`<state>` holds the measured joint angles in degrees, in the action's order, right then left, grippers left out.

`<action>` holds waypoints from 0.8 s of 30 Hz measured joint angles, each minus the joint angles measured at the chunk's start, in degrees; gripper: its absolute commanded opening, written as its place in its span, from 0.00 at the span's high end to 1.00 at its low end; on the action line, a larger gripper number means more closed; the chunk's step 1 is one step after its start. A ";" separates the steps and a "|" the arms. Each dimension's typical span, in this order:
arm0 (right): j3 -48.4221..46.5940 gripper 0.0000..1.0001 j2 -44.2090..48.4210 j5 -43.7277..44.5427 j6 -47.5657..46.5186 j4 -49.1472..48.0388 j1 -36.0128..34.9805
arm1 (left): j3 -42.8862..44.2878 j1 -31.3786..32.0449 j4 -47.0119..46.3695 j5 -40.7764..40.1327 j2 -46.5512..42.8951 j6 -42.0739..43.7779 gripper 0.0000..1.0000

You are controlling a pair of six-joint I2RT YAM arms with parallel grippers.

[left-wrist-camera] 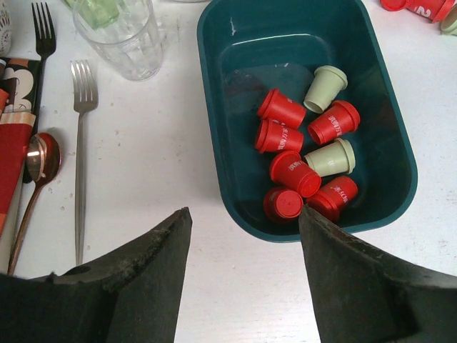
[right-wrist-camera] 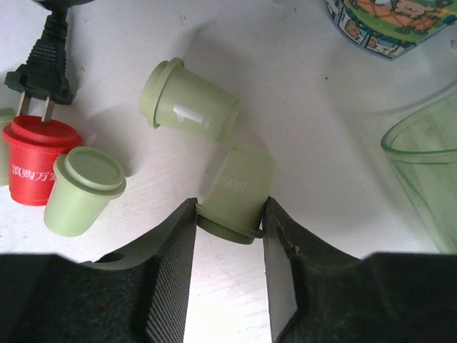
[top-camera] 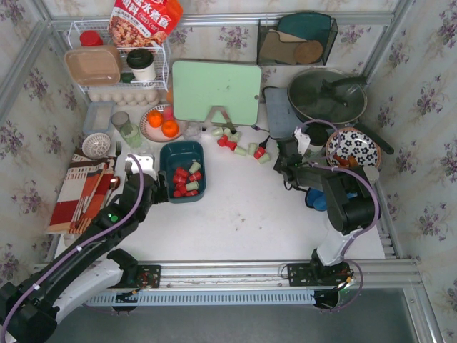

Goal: Mix the coffee capsules in the storage basket

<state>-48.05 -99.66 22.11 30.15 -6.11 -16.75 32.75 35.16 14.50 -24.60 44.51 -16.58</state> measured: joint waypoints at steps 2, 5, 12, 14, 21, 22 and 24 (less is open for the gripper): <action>0.17 0.63 0.50 -0.44 -0.02 0.33 0.00 | 0.00 0.00 -0.02 0.00 -0.04 0.00 0.35; 0.50 0.64 2.29 -1.03 -0.20 0.44 0.00 | 0.00 0.00 0.00 0.02 -0.22 0.00 0.35; 0.20 0.64 8.92 -3.32 -2.03 1.27 -4.50 | 0.00 0.00 0.00 0.11 -0.61 0.00 0.35; -1.11 0.64 10.14 -3.98 -2.47 1.36 -8.26 | 0.00 0.00 0.00 0.15 -0.74 0.00 0.35; -12.74 0.63 6.01 -5.75 -5.60 0.39 -27.32 | -0.20 0.00 0.00 0.20 -1.57 -0.02 0.35; -14.40 0.63 4.63 -6.14 -5.99 0.22 -28.94 | -0.28 0.00 0.02 0.17 -1.79 -0.04 0.35; -17.99 0.62 1.16 -6.80 -6.45 -0.02 -31.98 | -0.52 0.00 0.02 0.00 -2.51 -0.04 0.35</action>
<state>-66.04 -98.50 15.31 23.70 -6.13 -48.73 32.23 35.16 14.52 -24.60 42.00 -16.62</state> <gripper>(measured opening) 0.440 0.648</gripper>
